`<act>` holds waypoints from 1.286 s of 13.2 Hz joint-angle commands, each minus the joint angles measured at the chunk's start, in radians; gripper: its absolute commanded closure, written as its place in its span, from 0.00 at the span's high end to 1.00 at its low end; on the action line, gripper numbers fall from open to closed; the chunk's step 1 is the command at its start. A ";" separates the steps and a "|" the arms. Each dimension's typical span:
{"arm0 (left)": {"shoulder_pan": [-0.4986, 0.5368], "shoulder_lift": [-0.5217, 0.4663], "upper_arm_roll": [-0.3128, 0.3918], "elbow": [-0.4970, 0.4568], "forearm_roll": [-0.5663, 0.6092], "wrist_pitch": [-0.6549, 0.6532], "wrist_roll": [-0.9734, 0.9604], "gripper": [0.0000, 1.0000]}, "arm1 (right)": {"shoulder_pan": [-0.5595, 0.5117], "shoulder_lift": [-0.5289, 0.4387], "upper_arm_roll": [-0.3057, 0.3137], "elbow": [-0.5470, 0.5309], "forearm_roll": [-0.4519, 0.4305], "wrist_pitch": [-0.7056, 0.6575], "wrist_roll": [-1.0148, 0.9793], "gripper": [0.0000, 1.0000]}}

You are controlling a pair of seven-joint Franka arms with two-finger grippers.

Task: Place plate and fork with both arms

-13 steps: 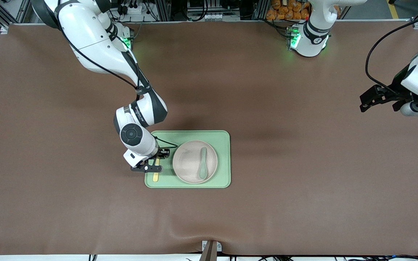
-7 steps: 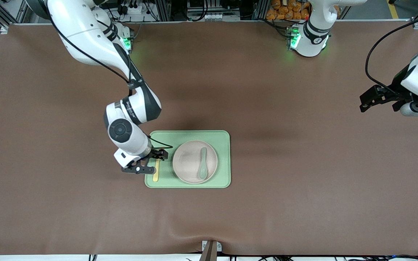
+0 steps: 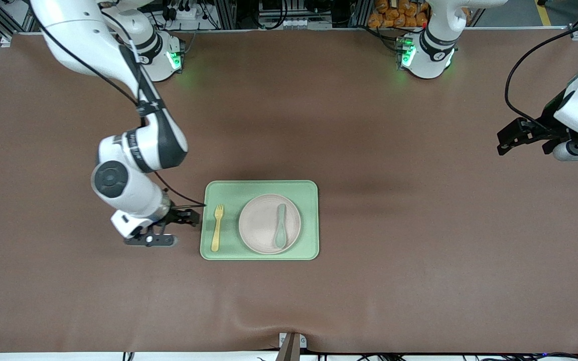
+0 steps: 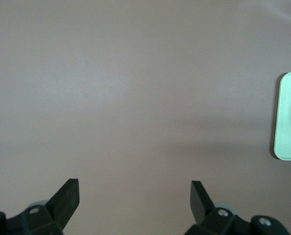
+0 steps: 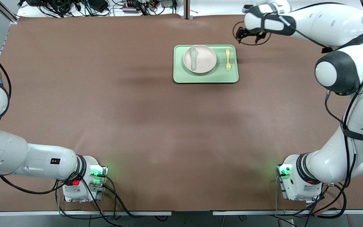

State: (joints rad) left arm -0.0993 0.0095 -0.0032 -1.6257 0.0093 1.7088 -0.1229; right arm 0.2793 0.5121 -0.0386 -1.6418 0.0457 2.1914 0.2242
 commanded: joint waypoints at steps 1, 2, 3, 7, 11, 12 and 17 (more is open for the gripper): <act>0.000 0.004 -0.001 0.010 0.002 -0.015 0.003 1.00 | -0.075 -0.104 0.017 -0.036 0.010 -0.083 -0.100 1.00; 0.001 0.004 -0.001 0.010 -0.003 -0.029 0.005 1.00 | -0.103 -0.127 0.017 -0.038 0.010 -0.119 -0.146 1.00; 0.001 0.004 -0.001 0.010 -0.009 -0.034 0.003 1.00 | -0.133 -0.151 0.017 -0.039 0.010 -0.157 -0.198 1.00; 0.003 0.006 0.000 0.012 -0.026 -0.037 0.002 1.00 | -0.195 -0.292 0.017 -0.061 0.008 -0.349 -0.348 1.00; 0.003 0.006 0.000 0.013 -0.020 -0.037 0.003 1.00 | -0.193 -0.383 0.017 -0.033 -0.004 -0.476 -0.347 1.00; 0.003 0.007 0.000 0.012 -0.020 -0.037 0.005 1.00 | -0.190 -0.389 0.020 0.005 -0.004 -0.530 -0.338 1.00; 0.003 0.007 0.000 0.010 -0.022 -0.037 0.009 1.00 | -0.199 -0.391 0.011 0.177 0.000 -0.763 -0.310 1.00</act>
State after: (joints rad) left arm -0.0988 0.0122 -0.0028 -1.6265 -0.0017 1.6867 -0.1229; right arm 0.0934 0.1156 -0.0249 -1.5156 0.0455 1.4825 -0.0999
